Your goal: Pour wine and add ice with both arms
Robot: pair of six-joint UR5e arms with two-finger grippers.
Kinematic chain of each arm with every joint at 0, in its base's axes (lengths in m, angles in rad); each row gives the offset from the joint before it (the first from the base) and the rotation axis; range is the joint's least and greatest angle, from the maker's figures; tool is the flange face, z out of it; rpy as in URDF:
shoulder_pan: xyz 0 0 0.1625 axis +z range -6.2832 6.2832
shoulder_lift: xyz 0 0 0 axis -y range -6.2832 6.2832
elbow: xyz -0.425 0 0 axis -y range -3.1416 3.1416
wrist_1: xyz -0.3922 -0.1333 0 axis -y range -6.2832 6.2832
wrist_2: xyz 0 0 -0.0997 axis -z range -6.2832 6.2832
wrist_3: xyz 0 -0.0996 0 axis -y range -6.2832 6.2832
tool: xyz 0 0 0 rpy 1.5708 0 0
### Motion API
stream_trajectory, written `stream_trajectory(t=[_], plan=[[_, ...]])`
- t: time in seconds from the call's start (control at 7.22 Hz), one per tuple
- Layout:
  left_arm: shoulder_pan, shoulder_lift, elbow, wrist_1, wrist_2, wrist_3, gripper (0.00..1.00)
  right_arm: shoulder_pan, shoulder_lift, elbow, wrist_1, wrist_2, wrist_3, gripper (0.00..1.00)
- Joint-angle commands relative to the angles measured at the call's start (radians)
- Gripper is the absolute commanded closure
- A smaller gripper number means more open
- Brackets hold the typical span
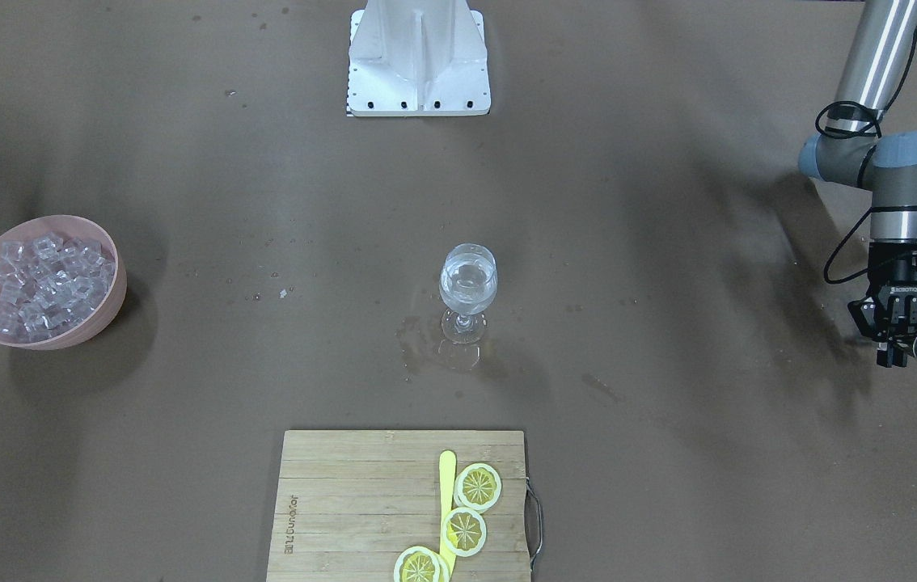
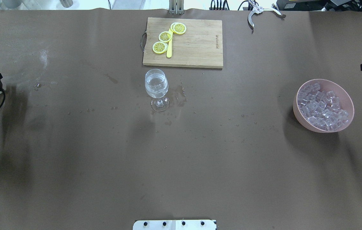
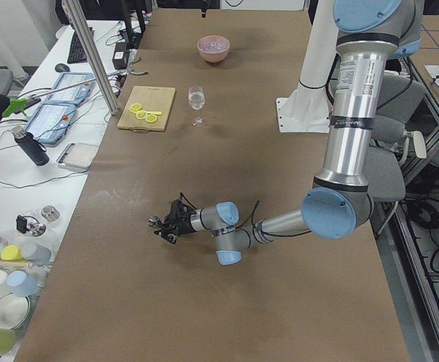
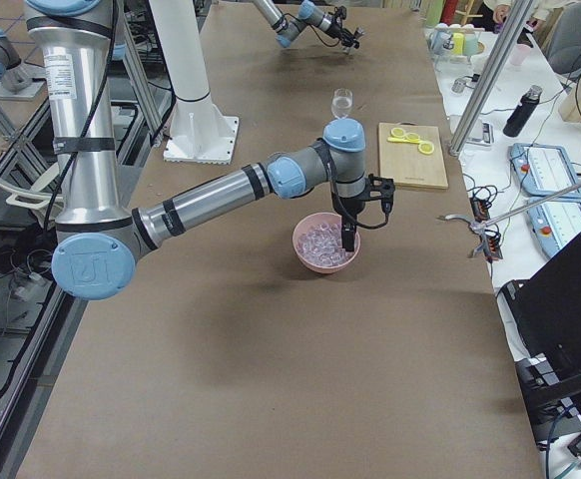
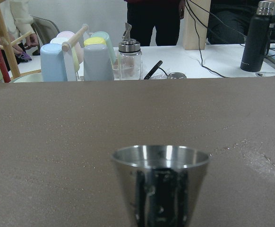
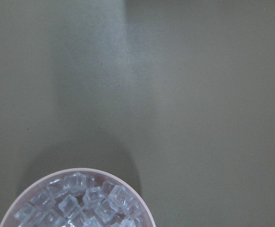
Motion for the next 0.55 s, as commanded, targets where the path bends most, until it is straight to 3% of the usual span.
stream_trajectory(t=[0.0, 0.42], plan=[[0.0, 0.004, 0.009, -0.001, 0.003, 0.001, 0.79, 0.0, 0.001, 0.004, 0.0, 0.001, 0.0, 0.0], [0.0, 0.014, 0.008, -0.001, 0.006, 0.001, 0.69, 0.0, 0.001, 0.004, 0.0, 0.0, 0.0, 0.0]])
